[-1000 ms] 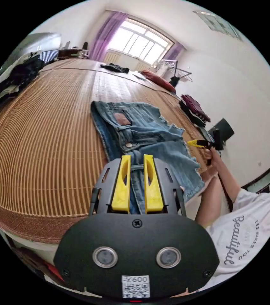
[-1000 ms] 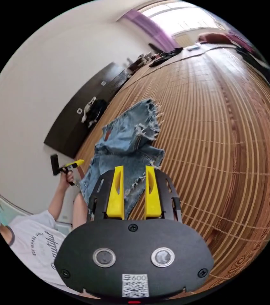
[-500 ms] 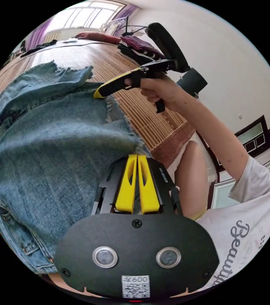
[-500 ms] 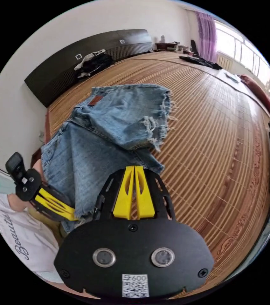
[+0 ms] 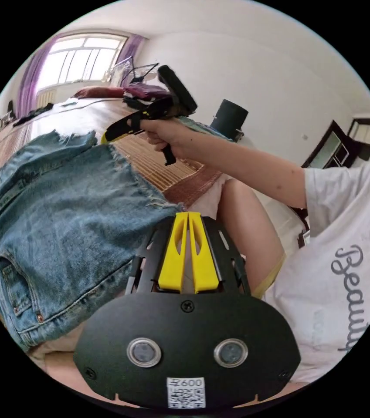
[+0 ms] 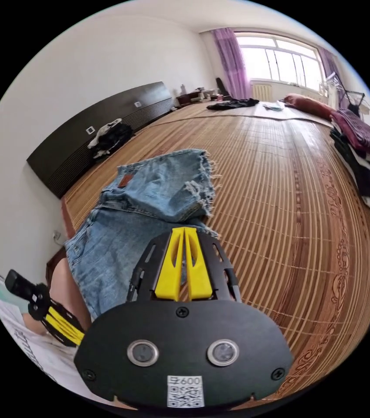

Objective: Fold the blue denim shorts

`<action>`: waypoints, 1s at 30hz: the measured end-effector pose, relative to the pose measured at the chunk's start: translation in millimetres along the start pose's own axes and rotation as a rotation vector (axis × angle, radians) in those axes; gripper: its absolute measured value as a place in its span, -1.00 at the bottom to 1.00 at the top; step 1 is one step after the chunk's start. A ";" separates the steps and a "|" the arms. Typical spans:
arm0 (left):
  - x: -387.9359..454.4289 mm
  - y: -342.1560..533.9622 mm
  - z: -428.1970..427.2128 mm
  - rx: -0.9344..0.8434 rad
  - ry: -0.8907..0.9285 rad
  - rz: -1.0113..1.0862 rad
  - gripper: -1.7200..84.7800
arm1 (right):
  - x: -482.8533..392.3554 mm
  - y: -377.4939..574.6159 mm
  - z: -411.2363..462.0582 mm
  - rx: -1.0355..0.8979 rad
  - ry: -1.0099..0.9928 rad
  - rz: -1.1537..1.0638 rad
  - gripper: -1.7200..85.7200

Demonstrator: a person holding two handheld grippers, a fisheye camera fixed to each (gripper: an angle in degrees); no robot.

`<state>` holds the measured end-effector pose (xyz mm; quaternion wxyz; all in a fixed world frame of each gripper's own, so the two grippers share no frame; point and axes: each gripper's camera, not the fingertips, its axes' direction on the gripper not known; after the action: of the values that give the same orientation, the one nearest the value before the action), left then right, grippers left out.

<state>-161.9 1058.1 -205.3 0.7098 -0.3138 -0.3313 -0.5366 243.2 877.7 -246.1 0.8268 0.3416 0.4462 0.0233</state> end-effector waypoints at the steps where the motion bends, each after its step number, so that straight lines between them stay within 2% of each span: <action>1: 7.8 13.9 -9.4 0.034 -0.133 -0.023 -0.90 | -1.5 -0.6 0.1 -0.018 -0.027 -0.019 -0.98; 2: 12.3 19.5 -9.2 0.029 -0.178 -0.011 -0.89 | -2.6 -1.5 4.1 -0.055 -0.087 -0.059 -0.98; 3: 19.7 26.3 5.0 -0.049 -0.224 0.034 -0.81 | 0.1 -3.1 14.5 -0.116 -0.120 -0.074 -0.98; 4: 25.9 30.5 33.0 -0.187 -0.231 0.080 -0.74 | 3.2 -3.5 21.1 -0.148 -0.111 -0.062 -0.98; 5: 31.2 33.9 46.7 -0.240 -0.231 0.113 -0.71 | 10.3 -1.5 37.2 -0.217 -0.068 -0.039 -0.98; 7: 74.2 55.9 64.4 -0.220 -0.423 0.293 -0.68 | 20.7 5.0 33.7 -0.168 -0.097 -0.032 -0.98; 10: 111.9 75.1 89.7 -0.261 -0.615 0.448 -0.75 | 35.6 5.2 25.9 -0.155 -0.136 0.023 -0.98; 13: 128.4 78.6 85.2 -0.257 -0.655 0.480 -0.86 | 33.3 2.5 18.4 -0.147 -0.101 0.020 -0.98; 17: 145.4 93.1 82.2 -0.299 -0.705 0.567 -0.89 | 17.0 6.1 6.0 -0.153 -0.049 0.014 -0.98; 22: 149.1 104.3 46.1 -0.325 -0.597 0.575 -0.91 | -2.1 33.9 -20.0 -0.162 -0.070 0.045 -0.98; 26: 132.3 98.5 11.1 -0.353 -0.461 0.506 -0.91 | -8.6 40.4 -36.6 -0.241 -0.197 0.051 -0.98; 28: 101.8 75.5 -29.9 -0.329 -0.221 0.368 -0.90 | -8.4 33.0 -58.4 -0.175 -0.246 0.006 -0.98; 30: 75.9 52.5 -65.3 -0.281 0.015 0.287 -0.91 | 2.9 13.7 -101.0 0.022 -0.241 0.015 -0.98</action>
<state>-86.7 975.7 -186.9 0.7305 -0.4499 -0.1998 -0.4733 172.4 944.1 -277.4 0.8705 0.3542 0.3413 -0.0166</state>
